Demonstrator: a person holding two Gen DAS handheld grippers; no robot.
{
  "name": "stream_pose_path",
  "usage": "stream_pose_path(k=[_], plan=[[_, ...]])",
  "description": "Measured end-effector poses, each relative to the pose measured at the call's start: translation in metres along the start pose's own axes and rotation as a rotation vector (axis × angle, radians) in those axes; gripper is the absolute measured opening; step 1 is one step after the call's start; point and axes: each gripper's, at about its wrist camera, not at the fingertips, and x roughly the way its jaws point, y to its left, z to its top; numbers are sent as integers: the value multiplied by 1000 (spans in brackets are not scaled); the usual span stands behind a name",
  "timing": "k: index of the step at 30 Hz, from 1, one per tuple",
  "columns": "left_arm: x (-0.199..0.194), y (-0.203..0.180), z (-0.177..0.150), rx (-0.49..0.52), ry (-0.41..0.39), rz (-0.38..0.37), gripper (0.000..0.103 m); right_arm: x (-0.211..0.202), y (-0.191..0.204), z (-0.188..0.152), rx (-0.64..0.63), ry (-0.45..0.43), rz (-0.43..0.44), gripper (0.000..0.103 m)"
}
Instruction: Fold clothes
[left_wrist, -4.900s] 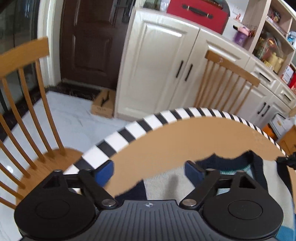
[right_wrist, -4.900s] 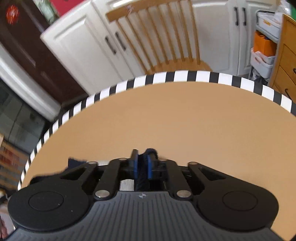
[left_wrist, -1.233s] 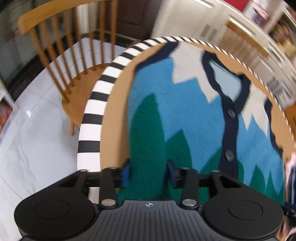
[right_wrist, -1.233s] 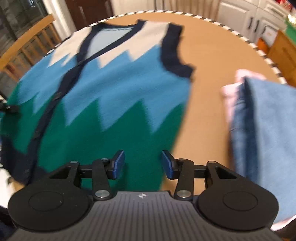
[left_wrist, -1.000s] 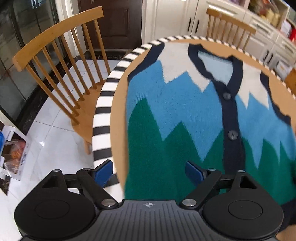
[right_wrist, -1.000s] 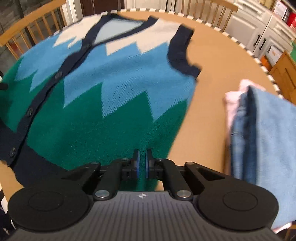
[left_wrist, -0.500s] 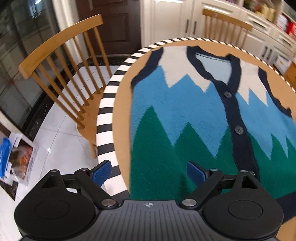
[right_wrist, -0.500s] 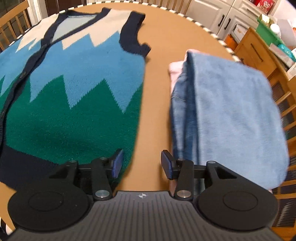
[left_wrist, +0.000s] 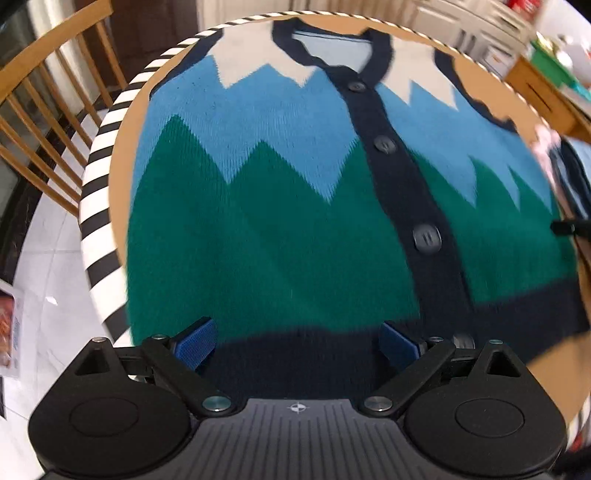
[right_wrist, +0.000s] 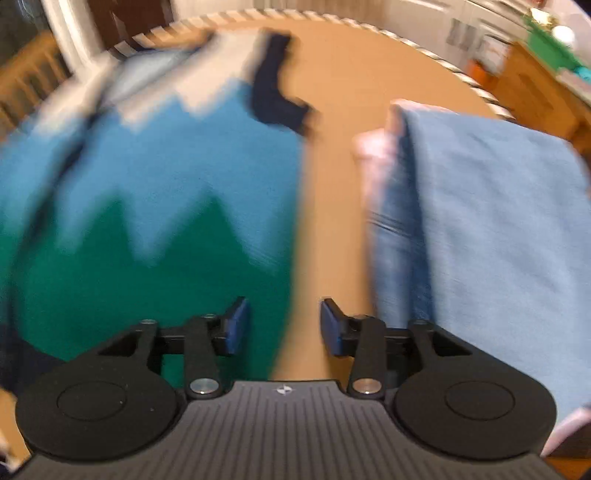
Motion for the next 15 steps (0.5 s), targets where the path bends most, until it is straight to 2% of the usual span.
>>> stream_pose_path(k=[2, 3, 5, 7, 10, 12, 13, 15], plan=[[-14, 4, -5, 11, -27, -17, 95, -17, 3, 4, -10, -37, -13, 46], [-22, 9, -2, -3, -68, -21, 96, -26, 8, 9, -26, -84, 2, 49], [-26, 26, 15, -80, -162, -35, 102, -38, 27, 20, -83, -153, 91, 59], [-21, 44, 34, -168, -236, -66, 102, -33, 47, 34, -117, -174, 185, 61], [13, 60, 60, -275, -219, -148, 95, -13, 74, 48, -167, -141, 230, 59], [34, 66, 69, -302, -167, -112, 92, -3, 79, 51, -186, -136, 208, 57], [39, 68, 71, -299, -157, -94, 91, 0, 78, 51, -187, -138, 194, 53], [39, 70, 70, -262, -159, -78, 92, -2, 64, 51, -140, -144, 160, 53]])
